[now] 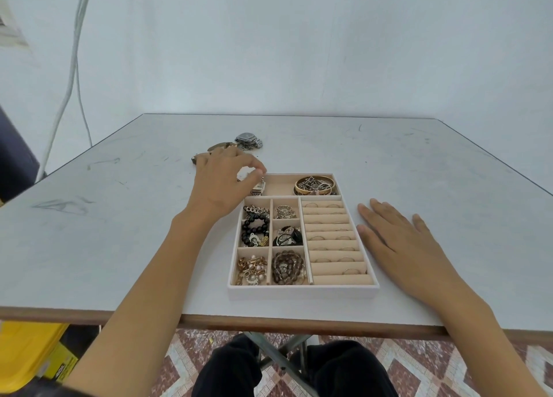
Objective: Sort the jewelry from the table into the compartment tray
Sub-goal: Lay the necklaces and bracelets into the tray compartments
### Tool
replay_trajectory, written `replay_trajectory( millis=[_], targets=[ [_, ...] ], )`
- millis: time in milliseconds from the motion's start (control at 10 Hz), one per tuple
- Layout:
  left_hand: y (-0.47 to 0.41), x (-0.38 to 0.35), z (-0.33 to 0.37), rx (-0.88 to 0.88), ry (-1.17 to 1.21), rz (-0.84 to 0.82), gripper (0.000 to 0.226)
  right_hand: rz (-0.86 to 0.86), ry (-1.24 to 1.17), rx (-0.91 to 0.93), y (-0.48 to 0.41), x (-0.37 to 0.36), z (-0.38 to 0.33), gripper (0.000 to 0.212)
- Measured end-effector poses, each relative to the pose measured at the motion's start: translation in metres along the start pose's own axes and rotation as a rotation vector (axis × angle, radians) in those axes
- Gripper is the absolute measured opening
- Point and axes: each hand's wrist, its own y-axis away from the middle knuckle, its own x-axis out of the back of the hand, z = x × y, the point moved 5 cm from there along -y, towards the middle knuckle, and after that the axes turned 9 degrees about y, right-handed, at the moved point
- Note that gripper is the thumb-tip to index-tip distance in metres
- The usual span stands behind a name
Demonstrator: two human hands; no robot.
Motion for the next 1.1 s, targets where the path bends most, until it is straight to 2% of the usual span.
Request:
replay_trajectory(
  millis=[100,200,400,600,700,800,1100],
  targets=[
    [-0.0001,-0.0061,0.0041,-0.038,-0.006,-0.073,0.031,0.0,0.001,0.004,-0.0001,0.0,-0.0004,0.054],
    [0.0002,-0.0075,0.0022,-0.012,-0.056,-0.087,0.024,0.004,-0.002,0.003,-0.0003,-0.0006,0.0002,0.054],
    [0.0003,-0.0059,0.0028,0.025,-0.108,-0.082,0.034,0.014,0.007,0.002,-0.0005,-0.0007,0.0006,0.053],
    [0.0011,-0.0045,0.0042,0.005,-0.168,-0.05,0.022,0.009,0.006,0.002,0.0002,0.0008,-0.0006,0.053],
    [0.0025,-0.0041,0.0043,0.001,-0.174,-0.054,0.033,0.012,0.004,0.002,0.0004,0.001,-0.0008,0.053],
    [0.0044,-0.0036,0.0047,-0.016,-0.176,-0.041,0.035,0.013,0.002,0.004,0.0005,0.0001,-0.0002,0.053],
    [0.0065,-0.0037,0.0025,-0.014,-0.114,-0.055,0.027,0.012,0.004,0.004,-0.0001,0.0,0.0,0.053]
  ],
)
